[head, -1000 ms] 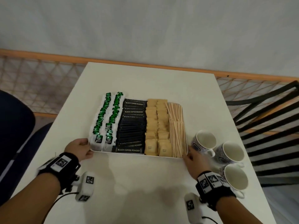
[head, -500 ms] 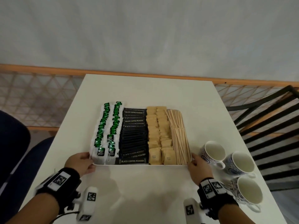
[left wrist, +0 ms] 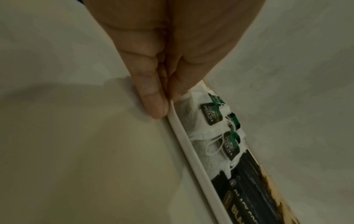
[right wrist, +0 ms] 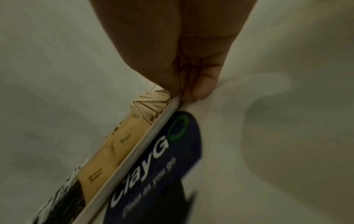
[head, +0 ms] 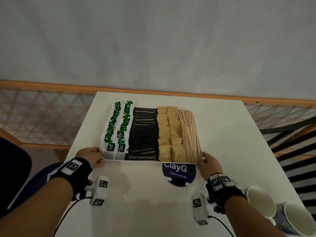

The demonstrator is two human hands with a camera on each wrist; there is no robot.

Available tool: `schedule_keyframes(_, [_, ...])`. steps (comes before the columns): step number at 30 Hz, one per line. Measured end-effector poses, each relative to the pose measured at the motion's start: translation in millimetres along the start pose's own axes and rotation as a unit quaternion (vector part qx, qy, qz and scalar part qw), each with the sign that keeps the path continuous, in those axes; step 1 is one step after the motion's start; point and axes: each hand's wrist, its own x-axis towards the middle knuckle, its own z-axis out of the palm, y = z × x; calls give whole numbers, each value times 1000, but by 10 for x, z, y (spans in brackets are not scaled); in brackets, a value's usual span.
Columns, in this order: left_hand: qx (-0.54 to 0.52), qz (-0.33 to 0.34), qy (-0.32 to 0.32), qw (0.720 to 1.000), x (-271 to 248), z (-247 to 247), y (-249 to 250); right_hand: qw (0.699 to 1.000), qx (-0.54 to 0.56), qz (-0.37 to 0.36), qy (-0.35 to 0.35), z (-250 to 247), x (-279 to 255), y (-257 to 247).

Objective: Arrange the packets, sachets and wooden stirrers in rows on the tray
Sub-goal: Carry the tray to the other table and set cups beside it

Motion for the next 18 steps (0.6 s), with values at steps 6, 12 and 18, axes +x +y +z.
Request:
schedule_keyframes(6, [-20,5,-8,1000,224,160,301,1000,-8,-8,13,0,447,-233])
schedule_keyframes(12, [-29,19,7,999,421,261,467,1000,-14,-20,16,-4,715,-392])
schedule_keyframes(18, [-60,31,-2,998,512,288,494,1000,-3,-22,13,5,866,-438])
